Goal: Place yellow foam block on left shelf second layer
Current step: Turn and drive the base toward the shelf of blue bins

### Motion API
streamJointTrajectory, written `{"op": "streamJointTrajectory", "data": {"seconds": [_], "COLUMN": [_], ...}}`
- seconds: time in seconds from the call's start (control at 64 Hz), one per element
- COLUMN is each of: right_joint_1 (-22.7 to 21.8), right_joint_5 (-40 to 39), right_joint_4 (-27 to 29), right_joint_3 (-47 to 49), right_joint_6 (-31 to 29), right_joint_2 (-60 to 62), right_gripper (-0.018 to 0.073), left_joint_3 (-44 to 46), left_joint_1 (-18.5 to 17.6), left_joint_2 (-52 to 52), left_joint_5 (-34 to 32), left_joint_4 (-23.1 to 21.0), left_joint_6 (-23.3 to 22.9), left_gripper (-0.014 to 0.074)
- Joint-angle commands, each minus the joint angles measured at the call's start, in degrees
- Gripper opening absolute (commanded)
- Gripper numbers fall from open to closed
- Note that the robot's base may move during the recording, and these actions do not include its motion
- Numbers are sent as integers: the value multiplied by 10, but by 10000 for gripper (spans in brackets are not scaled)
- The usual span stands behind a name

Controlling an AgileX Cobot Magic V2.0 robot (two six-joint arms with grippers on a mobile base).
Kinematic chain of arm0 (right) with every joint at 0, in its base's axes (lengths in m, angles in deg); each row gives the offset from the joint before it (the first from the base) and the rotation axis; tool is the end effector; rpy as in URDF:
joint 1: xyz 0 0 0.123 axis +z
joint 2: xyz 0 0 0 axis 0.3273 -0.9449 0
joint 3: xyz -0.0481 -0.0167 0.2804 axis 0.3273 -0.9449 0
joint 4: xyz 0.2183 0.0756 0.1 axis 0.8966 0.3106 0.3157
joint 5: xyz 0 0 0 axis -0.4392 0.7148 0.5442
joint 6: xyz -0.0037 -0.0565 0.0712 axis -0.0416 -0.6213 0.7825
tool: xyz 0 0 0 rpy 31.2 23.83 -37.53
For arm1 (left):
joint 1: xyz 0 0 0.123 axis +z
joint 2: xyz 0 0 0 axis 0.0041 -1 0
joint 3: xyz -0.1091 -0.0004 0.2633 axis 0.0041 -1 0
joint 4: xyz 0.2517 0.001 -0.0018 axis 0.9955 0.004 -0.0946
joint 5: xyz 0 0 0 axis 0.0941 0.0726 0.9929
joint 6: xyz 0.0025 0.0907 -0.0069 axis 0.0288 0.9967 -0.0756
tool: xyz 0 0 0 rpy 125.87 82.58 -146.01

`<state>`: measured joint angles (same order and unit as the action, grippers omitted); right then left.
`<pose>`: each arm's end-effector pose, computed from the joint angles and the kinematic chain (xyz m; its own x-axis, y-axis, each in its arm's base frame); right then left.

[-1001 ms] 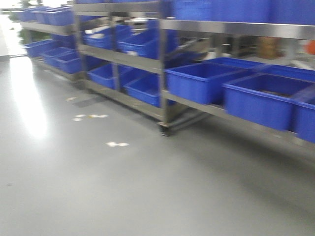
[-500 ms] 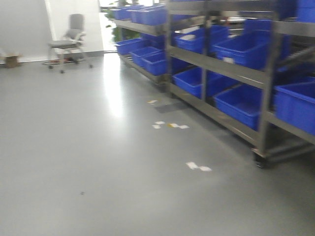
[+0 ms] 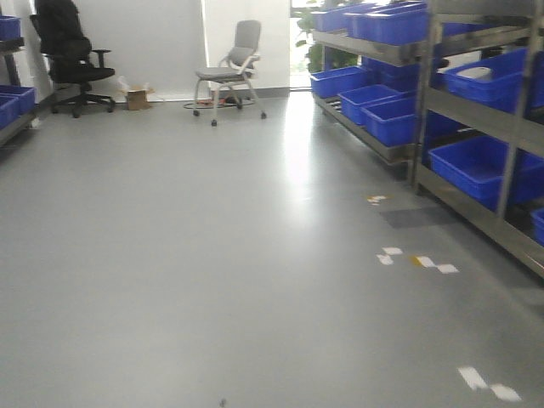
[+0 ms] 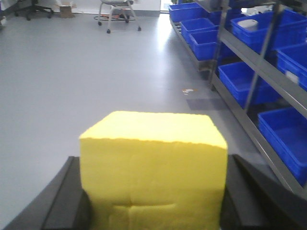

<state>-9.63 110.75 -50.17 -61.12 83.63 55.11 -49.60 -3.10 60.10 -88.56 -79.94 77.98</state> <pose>0.0711 0.0028 0.3032 -0.1480 -0.0253 -0.9887 -0.0695 0.9975 -0.0151 0.0556 -0.0029 0.2130 0.0975 -0.0983 -0.9904 0.0609 0.9938 -0.0927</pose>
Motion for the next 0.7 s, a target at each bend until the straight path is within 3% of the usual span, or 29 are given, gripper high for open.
{"op": "streamJointTrajectory", "data": {"seconds": [0.0, 0.688], "right_joint_1": [-2, -2], "right_joint_5": [-47, -47], "right_joint_4": [-11, -11], "right_joint_3": [16, 16], "right_joint_6": [-4, -4], "right_joint_2": [-7, -7], "right_gripper": [412, 412], "left_joint_3": [-14, -14], "left_joint_1": [2, 2], "left_joint_2": [9, 9], "left_joint_5": [-51, -51], "left_joint_4": [-2, -2], "left_joint_6": [-3, -3], "left_gripper": [136, 136]}}
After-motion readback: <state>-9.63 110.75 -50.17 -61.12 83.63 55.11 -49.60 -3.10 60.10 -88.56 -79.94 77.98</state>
